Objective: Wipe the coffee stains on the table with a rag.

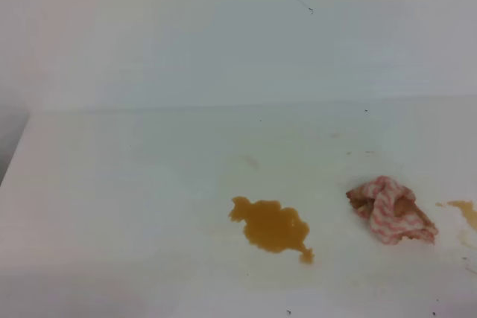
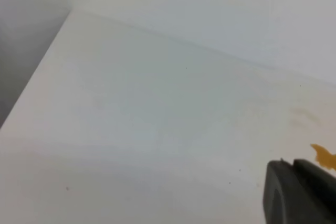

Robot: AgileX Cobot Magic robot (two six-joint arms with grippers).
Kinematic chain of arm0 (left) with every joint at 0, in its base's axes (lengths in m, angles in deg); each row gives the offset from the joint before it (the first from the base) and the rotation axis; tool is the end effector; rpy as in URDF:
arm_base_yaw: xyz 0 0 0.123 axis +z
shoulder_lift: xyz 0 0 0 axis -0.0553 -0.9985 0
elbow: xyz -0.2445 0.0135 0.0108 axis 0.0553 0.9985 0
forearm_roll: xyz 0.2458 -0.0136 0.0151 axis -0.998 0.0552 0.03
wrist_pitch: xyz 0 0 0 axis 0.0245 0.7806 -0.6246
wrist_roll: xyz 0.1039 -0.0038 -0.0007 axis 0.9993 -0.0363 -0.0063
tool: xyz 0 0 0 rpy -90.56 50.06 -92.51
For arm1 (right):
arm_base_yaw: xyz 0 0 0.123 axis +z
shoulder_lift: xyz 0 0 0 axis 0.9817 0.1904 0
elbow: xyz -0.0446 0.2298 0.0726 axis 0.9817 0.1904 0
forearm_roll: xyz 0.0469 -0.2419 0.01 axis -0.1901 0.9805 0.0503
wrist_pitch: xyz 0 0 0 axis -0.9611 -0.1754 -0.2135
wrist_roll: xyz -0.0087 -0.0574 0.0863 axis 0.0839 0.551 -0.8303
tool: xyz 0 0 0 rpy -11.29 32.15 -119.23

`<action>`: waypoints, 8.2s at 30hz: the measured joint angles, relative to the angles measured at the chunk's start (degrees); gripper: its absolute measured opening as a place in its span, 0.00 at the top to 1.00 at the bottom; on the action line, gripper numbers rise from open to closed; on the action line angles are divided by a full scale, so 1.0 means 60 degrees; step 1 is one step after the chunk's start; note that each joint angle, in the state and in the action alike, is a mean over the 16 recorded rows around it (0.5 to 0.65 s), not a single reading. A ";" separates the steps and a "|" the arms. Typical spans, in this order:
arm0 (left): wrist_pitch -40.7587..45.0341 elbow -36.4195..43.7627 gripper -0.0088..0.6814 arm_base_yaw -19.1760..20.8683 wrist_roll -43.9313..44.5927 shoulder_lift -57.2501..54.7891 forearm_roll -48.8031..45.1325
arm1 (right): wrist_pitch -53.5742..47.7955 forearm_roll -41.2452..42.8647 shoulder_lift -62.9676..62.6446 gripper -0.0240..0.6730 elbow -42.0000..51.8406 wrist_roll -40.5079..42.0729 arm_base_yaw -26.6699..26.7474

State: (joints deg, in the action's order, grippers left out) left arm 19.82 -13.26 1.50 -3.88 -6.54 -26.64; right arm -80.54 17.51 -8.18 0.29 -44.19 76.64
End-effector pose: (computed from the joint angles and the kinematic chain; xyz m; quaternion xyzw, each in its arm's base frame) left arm 0.1016 -0.0097 0.1825 -0.0815 0.7766 -0.1241 0.6122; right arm 0.1012 -0.0074 0.1795 0.0221 0.7893 -0.0274 0.6129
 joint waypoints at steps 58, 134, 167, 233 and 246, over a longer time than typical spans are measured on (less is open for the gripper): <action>-0.0039 0.0000 0.99 0.0000 0.0000 0.0000 -0.0041 | 0.4558 -0.0072 -0.0223 0.97 0.0000 -0.0037 -0.0003; -0.0039 0.0000 0.99 0.0000 0.0000 0.0000 -0.0004 | -0.5809 -0.4104 1.4731 0.63 -1.2134 0.5155 0.2060; -0.0057 0.0000 0.99 0.0000 0.0000 0.0000 -0.0004 | -0.5072 -0.3385 1.9027 0.60 -1.3184 0.4813 0.2469; -0.0057 0.0000 0.99 0.0000 0.0000 0.0000 -0.0004 | -0.4849 -0.4556 2.0769 0.92 -1.6325 0.4004 0.4951; -0.0057 0.0000 0.99 0.0000 0.0000 0.0000 -0.0004 | -0.2625 -0.7056 1.8717 0.94 -1.2946 0.6423 0.5687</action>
State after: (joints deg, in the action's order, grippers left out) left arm 19.48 -13.26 1.50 -3.88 -6.54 -26.67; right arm -96.29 -24.82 104.12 -77.38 -5.65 110.76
